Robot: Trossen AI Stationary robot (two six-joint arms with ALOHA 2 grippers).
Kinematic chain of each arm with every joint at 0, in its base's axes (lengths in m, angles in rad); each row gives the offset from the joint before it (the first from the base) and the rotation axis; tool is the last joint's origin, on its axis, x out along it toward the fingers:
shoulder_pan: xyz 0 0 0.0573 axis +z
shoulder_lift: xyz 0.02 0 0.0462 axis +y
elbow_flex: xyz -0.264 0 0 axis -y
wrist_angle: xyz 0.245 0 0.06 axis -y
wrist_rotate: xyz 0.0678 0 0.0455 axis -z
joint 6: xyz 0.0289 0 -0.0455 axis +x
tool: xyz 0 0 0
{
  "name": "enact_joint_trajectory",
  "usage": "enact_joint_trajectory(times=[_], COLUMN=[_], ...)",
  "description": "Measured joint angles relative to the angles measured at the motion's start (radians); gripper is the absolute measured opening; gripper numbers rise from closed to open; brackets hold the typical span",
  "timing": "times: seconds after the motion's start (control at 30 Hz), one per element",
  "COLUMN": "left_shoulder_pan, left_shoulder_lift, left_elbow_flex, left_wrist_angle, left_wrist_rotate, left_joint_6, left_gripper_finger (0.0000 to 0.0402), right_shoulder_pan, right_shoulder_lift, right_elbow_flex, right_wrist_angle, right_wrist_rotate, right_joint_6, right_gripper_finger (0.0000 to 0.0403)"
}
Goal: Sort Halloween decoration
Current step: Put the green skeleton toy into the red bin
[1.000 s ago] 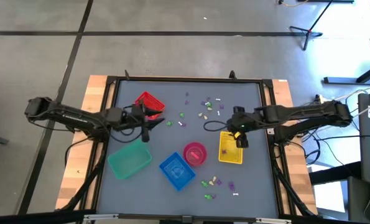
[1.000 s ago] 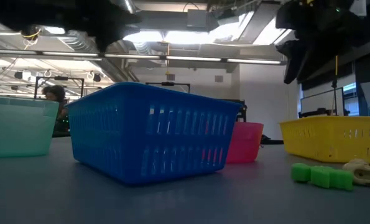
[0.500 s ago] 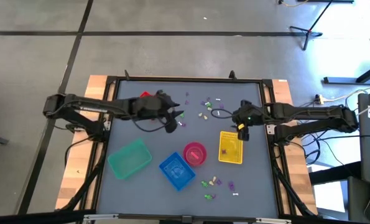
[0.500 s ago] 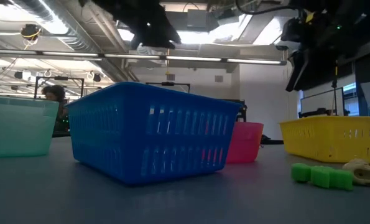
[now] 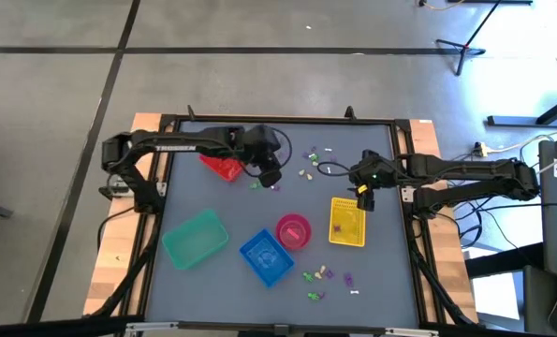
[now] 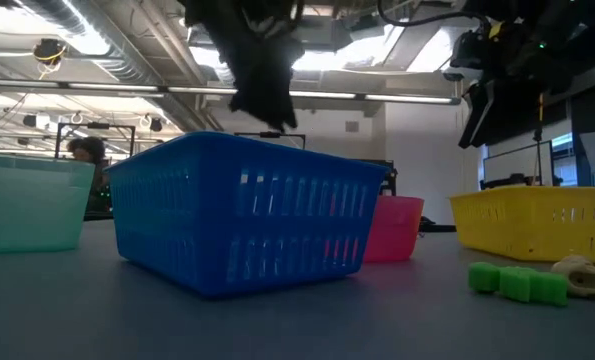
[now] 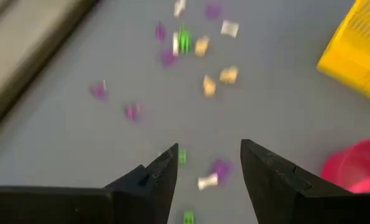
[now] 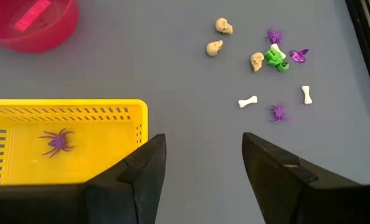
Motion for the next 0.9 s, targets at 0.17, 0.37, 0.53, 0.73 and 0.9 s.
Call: enact_joint_trajectory(times=[0.17,0.37,0.53,0.73,0.9], left_shoulder_pan=[0.009,0.008,0.006,0.001,-0.001], left_shoulder_lift=[0.057,0.130,0.187,0.220,0.253], left_elbow_flex=[0.000,0.000,0.000,0.000,0.000], left_wrist_angle=[-0.105,-0.140,-0.144,-0.152,-0.171], left_wrist_rotate=[0.042,0.045,0.056,0.087,0.089], left_joint_6=[-0.018,-0.017,-0.016,-0.015,-0.009], left_gripper_finger=[0.0158,0.0158,0.0158,0.0158,0.0158], right_shoulder_pan=[0.000,0.000,0.000,0.000,0.000], right_shoulder_lift=[0.000,0.000,0.000,0.000,0.000], right_elbow_flex=[0.000,0.000,0.000,0.000,0.000], right_wrist_angle=[0.000,0.007,0.007,0.007,0.007], right_wrist_rotate=[0.000,0.000,0.000,0.000,-0.001], right_joint_6=[0.000,0.001,0.002,0.002,0.002], right_gripper_finger=[0.0211,0.0211,0.0211,0.0211,0.0211])
